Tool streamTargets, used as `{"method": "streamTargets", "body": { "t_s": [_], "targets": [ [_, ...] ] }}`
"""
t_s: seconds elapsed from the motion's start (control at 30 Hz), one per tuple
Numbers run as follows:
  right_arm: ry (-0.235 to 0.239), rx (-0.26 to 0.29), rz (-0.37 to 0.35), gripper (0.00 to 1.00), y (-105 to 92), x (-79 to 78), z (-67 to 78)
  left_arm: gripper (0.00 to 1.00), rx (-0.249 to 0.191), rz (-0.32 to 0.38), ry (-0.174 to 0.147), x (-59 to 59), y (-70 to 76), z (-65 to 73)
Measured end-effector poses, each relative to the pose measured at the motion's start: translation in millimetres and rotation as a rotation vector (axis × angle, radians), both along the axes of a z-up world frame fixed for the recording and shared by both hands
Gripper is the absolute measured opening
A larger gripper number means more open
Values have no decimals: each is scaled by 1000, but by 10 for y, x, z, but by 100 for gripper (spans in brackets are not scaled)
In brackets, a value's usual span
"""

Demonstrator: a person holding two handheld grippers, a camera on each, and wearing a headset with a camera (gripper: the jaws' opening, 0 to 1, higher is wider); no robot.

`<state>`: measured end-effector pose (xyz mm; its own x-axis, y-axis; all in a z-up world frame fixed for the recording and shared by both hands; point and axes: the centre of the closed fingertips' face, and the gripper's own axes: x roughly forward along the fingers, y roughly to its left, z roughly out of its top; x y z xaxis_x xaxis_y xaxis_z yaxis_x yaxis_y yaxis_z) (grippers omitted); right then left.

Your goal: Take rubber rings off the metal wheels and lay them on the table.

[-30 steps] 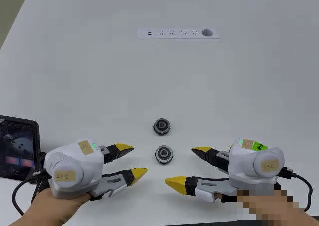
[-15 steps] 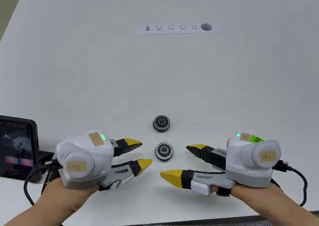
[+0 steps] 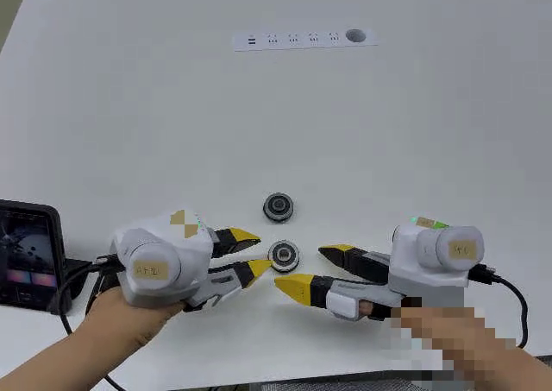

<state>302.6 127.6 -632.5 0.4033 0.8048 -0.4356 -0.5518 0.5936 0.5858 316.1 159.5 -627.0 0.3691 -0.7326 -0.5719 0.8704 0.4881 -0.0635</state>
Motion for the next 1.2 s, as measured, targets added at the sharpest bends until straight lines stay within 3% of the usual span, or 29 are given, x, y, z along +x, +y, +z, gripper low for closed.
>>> {"method": "streamTargets", "body": {
  "t_s": [0.57, 1.2],
  "targets": [
    [10, 20, -7, 63, 40, 25, -13, 15, 41, -59, 7, 18, -182, -102],
    [23, 40, -13, 63, 76, 60, -21, 16, 88, -88, 17, 41, -215, -233]
  ]
}}
